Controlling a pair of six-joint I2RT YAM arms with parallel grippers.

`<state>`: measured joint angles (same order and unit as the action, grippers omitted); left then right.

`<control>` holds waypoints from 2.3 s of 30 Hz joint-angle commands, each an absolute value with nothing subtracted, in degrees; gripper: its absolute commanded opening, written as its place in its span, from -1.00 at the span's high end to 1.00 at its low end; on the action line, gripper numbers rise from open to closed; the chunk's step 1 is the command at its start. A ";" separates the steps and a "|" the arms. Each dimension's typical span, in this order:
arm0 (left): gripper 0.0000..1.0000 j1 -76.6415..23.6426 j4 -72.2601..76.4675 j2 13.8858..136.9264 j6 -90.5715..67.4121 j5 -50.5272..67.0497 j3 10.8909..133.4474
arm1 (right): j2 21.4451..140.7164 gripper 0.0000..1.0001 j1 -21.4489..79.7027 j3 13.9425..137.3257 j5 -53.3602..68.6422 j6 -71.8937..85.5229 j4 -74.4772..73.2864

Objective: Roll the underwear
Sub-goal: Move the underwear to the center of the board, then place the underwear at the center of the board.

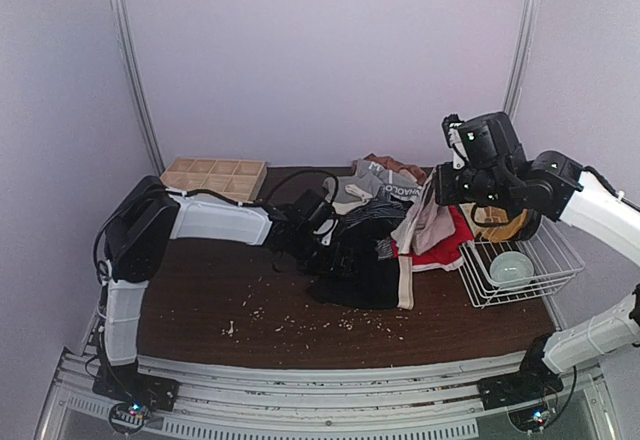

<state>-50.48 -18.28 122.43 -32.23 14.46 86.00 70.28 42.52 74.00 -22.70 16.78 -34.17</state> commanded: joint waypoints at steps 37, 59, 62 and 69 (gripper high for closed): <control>-0.96 -34.82 -18.08 136.73 -27.12 12.99 129.90 | 65.39 1.00 42.24 68.99 -16.50 16.31 -27.96; -0.96 -43.20 -28.49 58.42 -26.98 -10.31 52.01 | 95.36 1.00 61.12 75.45 -14.00 30.49 -21.55; -0.95 -43.35 -30.39 56.87 -27.62 -9.46 48.65 | 99.30 0.81 58.15 76.80 -16.60 30.60 -25.33; -0.96 -49.98 -27.99 60.72 -29.22 -11.32 44.71 | 93.50 0.04 53.77 67.00 -19.15 29.72 -25.51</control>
